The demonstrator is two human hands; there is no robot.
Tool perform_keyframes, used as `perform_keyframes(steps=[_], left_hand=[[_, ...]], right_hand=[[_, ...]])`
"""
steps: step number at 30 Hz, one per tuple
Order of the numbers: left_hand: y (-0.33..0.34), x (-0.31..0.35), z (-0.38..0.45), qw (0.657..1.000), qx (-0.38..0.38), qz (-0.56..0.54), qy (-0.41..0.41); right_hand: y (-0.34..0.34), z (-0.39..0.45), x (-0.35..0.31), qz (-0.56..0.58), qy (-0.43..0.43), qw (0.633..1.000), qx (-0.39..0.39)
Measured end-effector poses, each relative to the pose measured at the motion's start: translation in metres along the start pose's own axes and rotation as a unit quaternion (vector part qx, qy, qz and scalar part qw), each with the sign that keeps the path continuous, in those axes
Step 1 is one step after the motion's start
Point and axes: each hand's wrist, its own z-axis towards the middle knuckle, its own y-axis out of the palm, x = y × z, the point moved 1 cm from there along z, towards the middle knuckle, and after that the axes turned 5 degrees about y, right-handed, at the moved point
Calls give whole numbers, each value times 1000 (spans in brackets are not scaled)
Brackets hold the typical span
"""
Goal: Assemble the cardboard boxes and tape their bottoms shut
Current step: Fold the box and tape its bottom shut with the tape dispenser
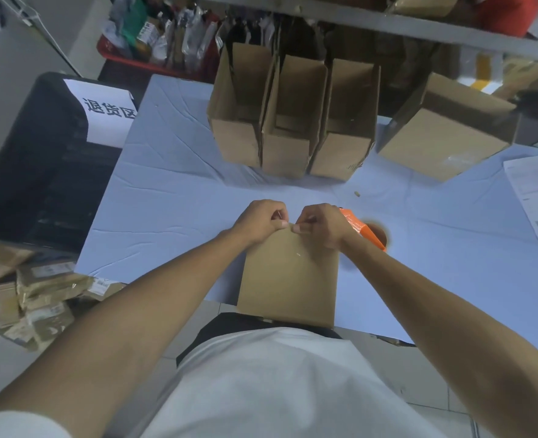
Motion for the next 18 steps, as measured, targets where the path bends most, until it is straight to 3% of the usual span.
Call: perform_keyframes(steps=[8, 18], left_hand=[[3, 6, -1, 999, 15, 23, -21], [11, 5, -1, 996, 50, 63, -24]], right_hand=[[-8, -6, 4, -59, -26, 998, 5], [5, -3, 6, 11, -16, 1000, 22]])
